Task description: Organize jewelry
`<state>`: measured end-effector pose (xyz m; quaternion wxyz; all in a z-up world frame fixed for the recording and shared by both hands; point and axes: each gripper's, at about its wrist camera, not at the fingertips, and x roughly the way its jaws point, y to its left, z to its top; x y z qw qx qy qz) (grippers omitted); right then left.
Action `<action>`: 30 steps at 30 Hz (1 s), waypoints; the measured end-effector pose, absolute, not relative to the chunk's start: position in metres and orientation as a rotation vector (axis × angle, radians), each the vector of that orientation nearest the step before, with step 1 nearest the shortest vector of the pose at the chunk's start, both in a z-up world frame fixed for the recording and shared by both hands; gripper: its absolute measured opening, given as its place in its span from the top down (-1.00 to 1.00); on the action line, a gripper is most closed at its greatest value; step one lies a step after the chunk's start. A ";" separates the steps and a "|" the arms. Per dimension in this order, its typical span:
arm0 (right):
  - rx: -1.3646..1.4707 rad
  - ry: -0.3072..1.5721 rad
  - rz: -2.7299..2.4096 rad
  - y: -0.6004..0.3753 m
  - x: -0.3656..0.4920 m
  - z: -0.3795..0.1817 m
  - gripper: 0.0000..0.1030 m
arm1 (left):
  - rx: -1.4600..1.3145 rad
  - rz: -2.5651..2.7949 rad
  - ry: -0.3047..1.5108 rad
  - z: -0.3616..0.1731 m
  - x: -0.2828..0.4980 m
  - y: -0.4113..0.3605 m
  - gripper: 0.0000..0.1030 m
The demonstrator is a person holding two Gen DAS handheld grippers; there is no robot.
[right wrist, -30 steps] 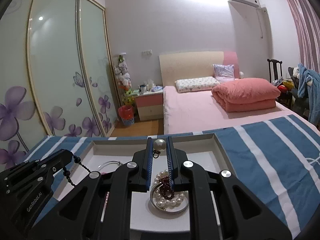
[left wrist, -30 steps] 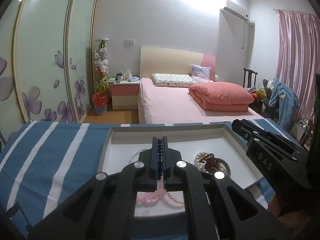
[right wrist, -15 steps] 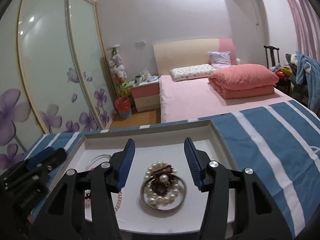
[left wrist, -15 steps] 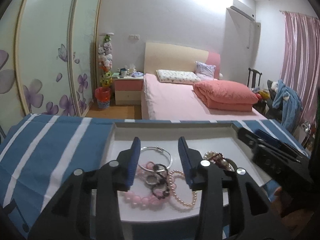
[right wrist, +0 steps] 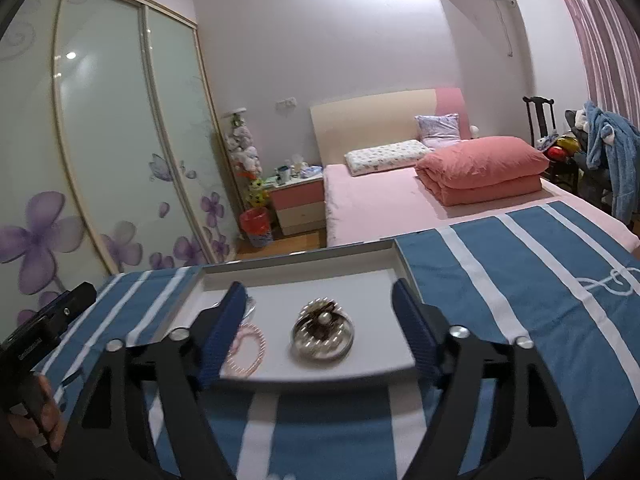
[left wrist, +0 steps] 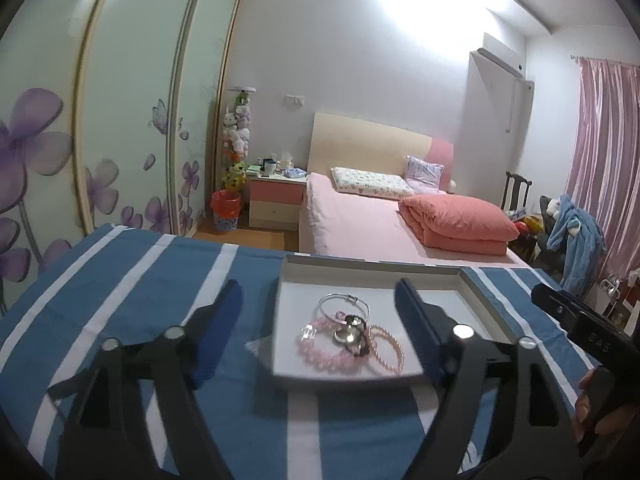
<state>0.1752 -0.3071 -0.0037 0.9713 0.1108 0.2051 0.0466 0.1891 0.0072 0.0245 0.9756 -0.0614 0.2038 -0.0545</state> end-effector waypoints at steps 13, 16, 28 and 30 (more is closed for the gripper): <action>0.151 0.336 0.071 -0.295 0.094 0.008 -0.97 | -0.058 -0.079 0.352 0.024 0.084 0.012 -0.91; 0.087 0.315 0.060 -0.286 0.080 0.006 -0.97 | -0.056 -0.077 0.337 0.026 0.072 0.010 -0.91; 0.041 0.235 0.006 -0.278 0.038 -0.014 -0.97 | -0.038 -0.045 0.334 0.017 0.051 -0.001 -0.92; 0.058 0.240 0.003 -0.281 0.037 -0.018 -0.97 | -0.044 -0.043 0.340 0.015 0.049 -0.001 -0.92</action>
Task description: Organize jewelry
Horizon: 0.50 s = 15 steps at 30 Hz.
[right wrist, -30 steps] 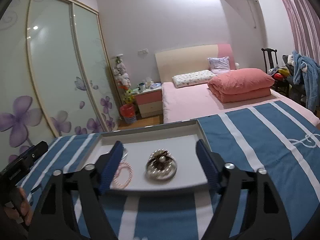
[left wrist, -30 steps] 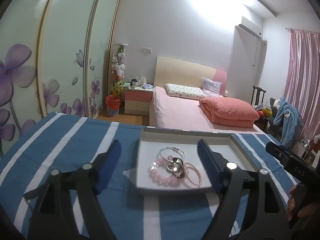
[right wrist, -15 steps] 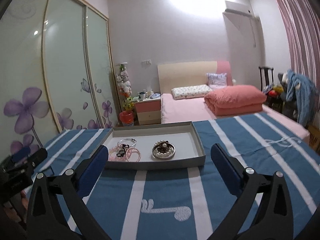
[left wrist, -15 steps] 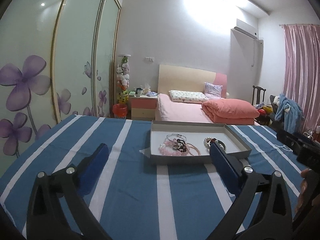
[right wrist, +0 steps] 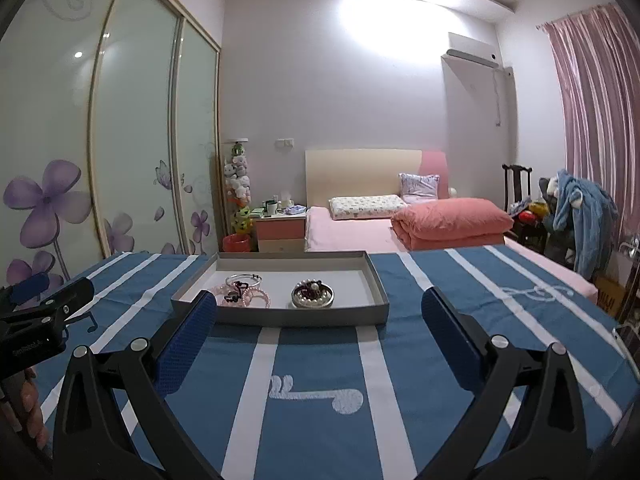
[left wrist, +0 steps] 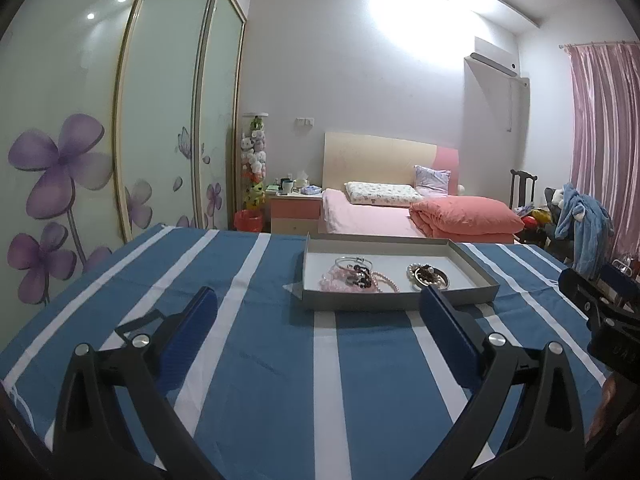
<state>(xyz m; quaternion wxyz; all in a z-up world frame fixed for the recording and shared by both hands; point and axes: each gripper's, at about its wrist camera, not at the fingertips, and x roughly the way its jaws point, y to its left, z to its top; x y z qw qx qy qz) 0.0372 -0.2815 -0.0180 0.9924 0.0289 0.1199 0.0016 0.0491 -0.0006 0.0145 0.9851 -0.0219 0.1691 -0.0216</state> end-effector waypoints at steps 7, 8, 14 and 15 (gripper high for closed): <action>0.071 0.255 0.003 -0.284 0.036 -0.024 -0.97 | -0.040 -0.041 0.338 0.009 0.043 -0.001 -0.92; 0.072 0.255 0.004 -0.284 0.036 -0.025 -0.97 | -0.041 -0.042 0.340 0.008 0.043 -0.001 -0.92; 0.075 0.259 0.008 -0.284 0.034 -0.027 -0.97 | -0.045 -0.042 0.345 0.006 0.042 -0.001 -0.91; 0.075 0.259 0.009 -0.284 0.034 -0.027 -0.97 | -0.045 -0.042 0.346 0.006 0.042 -0.001 -0.92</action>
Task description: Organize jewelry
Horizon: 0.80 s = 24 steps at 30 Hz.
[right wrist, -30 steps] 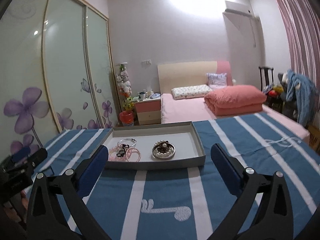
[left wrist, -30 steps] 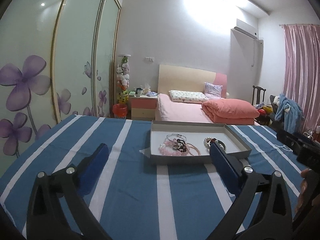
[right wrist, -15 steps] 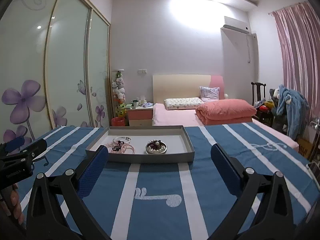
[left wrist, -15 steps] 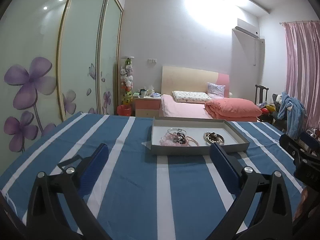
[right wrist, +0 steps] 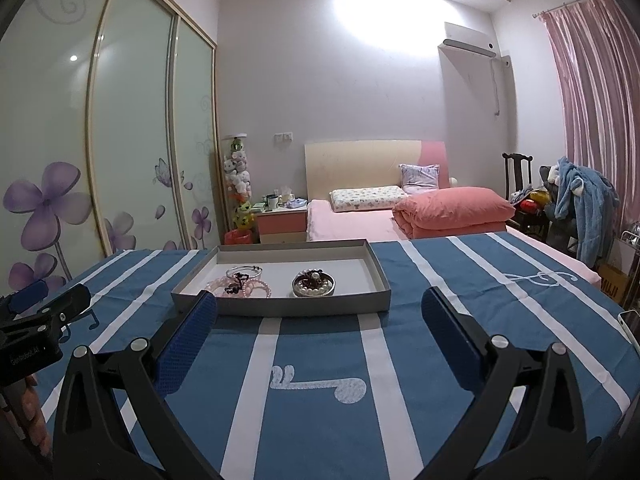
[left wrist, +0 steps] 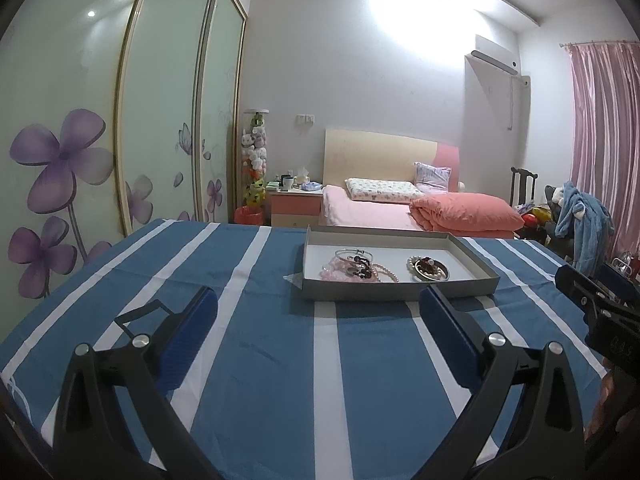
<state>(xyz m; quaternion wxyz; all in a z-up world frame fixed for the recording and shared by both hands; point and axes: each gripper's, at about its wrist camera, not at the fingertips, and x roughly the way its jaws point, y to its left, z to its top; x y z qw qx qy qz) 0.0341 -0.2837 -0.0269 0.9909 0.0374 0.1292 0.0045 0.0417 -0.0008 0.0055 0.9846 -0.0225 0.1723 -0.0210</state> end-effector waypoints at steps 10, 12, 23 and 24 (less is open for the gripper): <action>0.076 0.262 0.010 -0.283 0.033 -0.027 -0.97 | -0.050 -0.045 0.354 0.003 0.042 0.001 -0.92; 0.077 0.265 0.011 -0.283 0.033 -0.028 -0.97 | -0.051 -0.044 0.353 0.003 0.041 0.001 -0.92; 0.079 0.269 0.012 -0.282 0.034 -0.030 -0.97 | -0.049 -0.045 0.353 0.004 0.042 0.000 -0.92; 0.079 0.269 0.012 -0.281 0.034 -0.030 -0.97 | -0.049 -0.046 0.355 0.004 0.042 0.000 -0.92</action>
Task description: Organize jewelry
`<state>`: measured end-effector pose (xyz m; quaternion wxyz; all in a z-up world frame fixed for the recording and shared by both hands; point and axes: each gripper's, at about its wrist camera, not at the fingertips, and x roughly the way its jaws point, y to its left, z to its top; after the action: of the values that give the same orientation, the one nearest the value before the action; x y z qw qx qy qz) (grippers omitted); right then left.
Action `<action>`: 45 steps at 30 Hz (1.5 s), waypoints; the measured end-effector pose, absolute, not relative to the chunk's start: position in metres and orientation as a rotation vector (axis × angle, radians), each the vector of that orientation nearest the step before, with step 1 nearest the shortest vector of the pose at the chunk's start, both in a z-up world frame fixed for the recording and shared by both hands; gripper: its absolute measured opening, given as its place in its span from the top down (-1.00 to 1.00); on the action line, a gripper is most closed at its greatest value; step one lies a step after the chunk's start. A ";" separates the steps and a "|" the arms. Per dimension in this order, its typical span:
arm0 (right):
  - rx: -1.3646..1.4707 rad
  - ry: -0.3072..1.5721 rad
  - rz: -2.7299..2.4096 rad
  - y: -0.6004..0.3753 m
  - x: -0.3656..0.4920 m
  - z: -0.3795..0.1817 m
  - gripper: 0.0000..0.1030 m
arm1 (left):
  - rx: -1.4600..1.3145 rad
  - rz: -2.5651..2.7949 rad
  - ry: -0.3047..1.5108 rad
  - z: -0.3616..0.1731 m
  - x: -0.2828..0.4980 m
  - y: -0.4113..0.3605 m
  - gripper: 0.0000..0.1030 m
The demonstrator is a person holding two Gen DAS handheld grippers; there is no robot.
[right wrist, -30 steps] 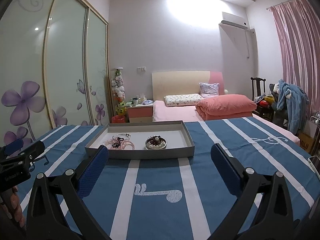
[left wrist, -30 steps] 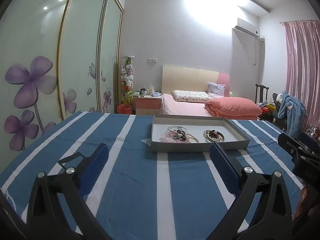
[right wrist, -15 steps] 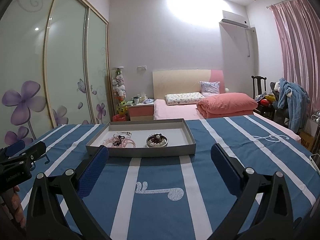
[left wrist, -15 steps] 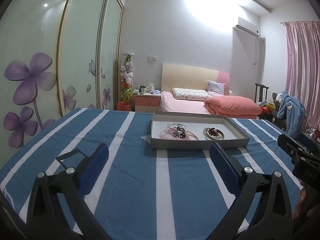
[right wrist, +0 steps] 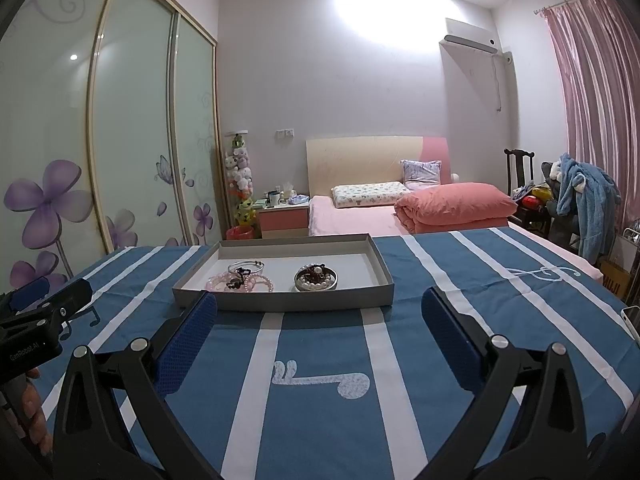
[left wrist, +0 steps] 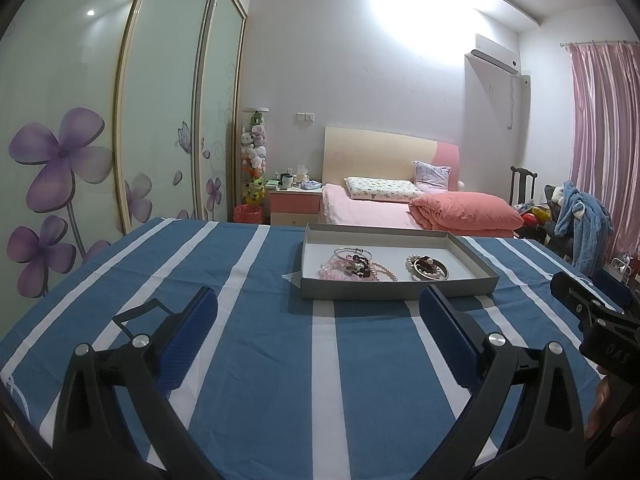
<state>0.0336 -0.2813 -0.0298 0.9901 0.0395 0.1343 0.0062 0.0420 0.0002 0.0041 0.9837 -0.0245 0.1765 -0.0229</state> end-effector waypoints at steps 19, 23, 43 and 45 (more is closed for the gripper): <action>0.080 0.275 0.014 -0.280 0.033 -0.031 -0.97 | -0.045 -0.044 0.365 0.005 0.046 -0.001 -0.92; 0.080 0.279 0.016 -0.277 0.032 -0.035 -0.97 | -0.045 -0.044 0.367 0.005 0.047 -0.001 -0.92; 0.080 0.283 0.017 -0.276 0.031 -0.037 -0.97 | -0.044 -0.048 0.369 0.002 0.046 -0.003 -0.92; 0.080 0.283 0.017 -0.276 0.031 -0.037 -0.97 | -0.043 -0.047 0.368 0.001 0.046 -0.004 -0.92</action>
<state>0.0313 -0.2762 -0.0370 0.9891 0.0398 0.1412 0.0085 0.0456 -0.0038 0.0009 0.9826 -0.0216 0.1831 -0.0233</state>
